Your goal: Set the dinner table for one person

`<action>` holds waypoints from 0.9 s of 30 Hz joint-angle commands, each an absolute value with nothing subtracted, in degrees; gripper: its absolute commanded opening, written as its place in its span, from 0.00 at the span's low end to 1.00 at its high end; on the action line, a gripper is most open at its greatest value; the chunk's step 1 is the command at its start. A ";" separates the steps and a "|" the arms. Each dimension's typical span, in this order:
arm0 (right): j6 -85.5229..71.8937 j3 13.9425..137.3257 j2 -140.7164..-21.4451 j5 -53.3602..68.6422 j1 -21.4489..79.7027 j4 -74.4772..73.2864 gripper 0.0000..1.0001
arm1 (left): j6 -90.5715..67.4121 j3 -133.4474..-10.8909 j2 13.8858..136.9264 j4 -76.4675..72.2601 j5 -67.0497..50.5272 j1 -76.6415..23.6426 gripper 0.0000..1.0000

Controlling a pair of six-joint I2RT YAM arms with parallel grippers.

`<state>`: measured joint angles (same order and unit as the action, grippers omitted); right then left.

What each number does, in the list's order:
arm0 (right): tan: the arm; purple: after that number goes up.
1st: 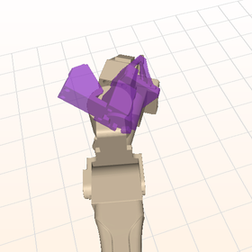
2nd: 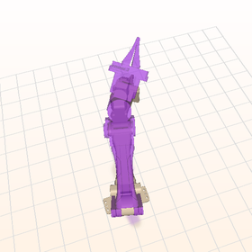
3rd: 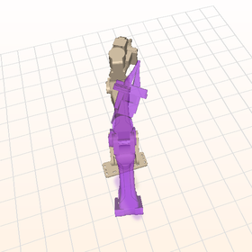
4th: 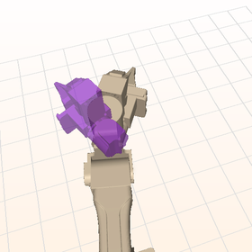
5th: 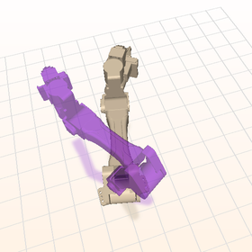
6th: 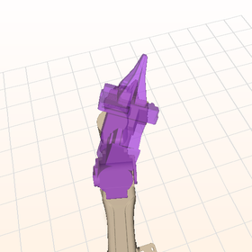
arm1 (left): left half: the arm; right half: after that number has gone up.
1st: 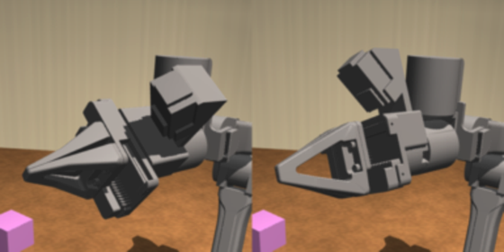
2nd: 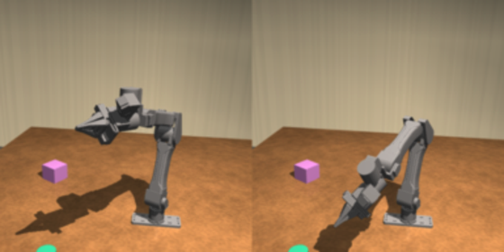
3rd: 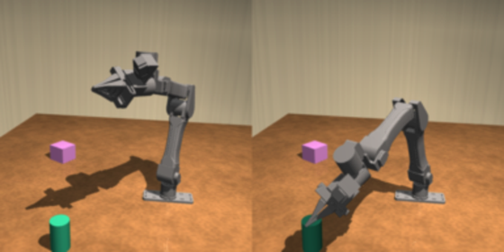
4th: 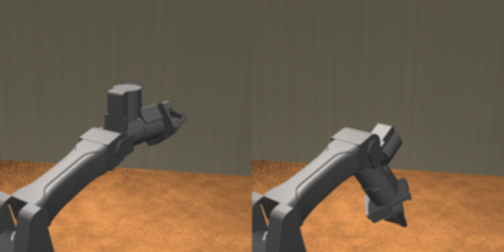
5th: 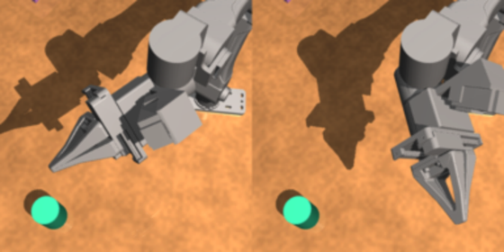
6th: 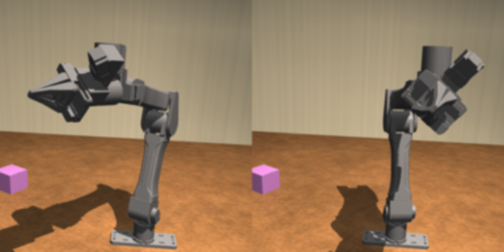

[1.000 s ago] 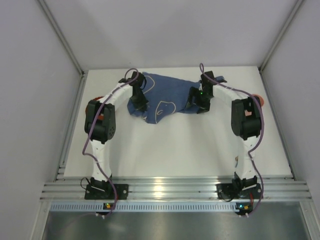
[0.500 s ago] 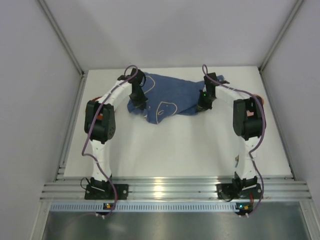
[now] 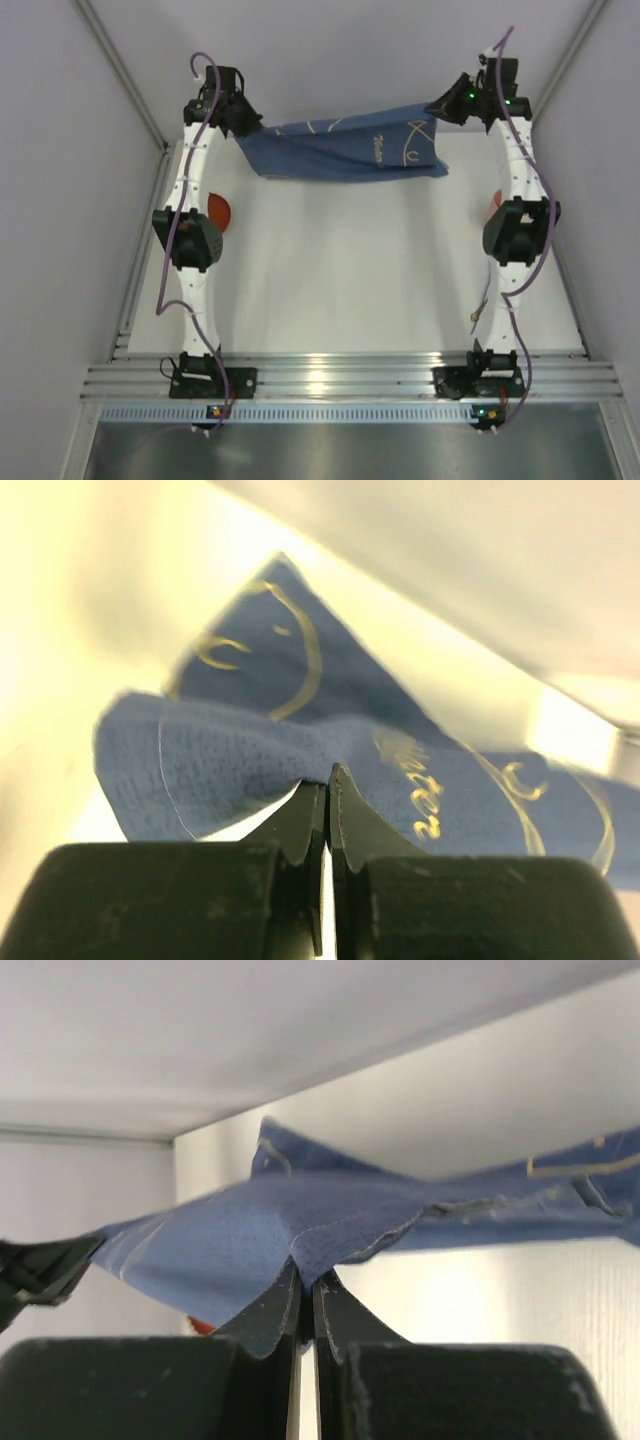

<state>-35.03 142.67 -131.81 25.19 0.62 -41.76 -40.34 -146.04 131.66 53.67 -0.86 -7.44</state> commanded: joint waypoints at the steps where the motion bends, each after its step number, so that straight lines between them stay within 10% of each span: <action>1: -43.61 134.92 -123.51 34.98 -3.43 -29.18 0.00 | -37.98 -141.74 122.50 48.19 -1.94 -6.06 0.00; 13: -26.37 77.56 -77.98 23.39 -2.11 -41.04 0.00 | -34.97 -85.86 88.17 36.40 -2.63 -12.39 0.00; 22: -25.40 53.09 -82.44 19.69 -1.85 -45.78 0.00 | -40.69 -60.91 88.85 40.59 -6.15 -15.64 0.14; 27: -24.96 51.85 -77.36 11.79 -1.85 -52.46 0.41 | -42.10 -57.92 85.53 43.33 -9.40 -16.96 0.48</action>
<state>-26.20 49.25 -83.59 17.45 -2.02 -49.41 -40.34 -57.58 90.63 42.65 -6.76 -16.38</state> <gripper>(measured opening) 0.371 0.442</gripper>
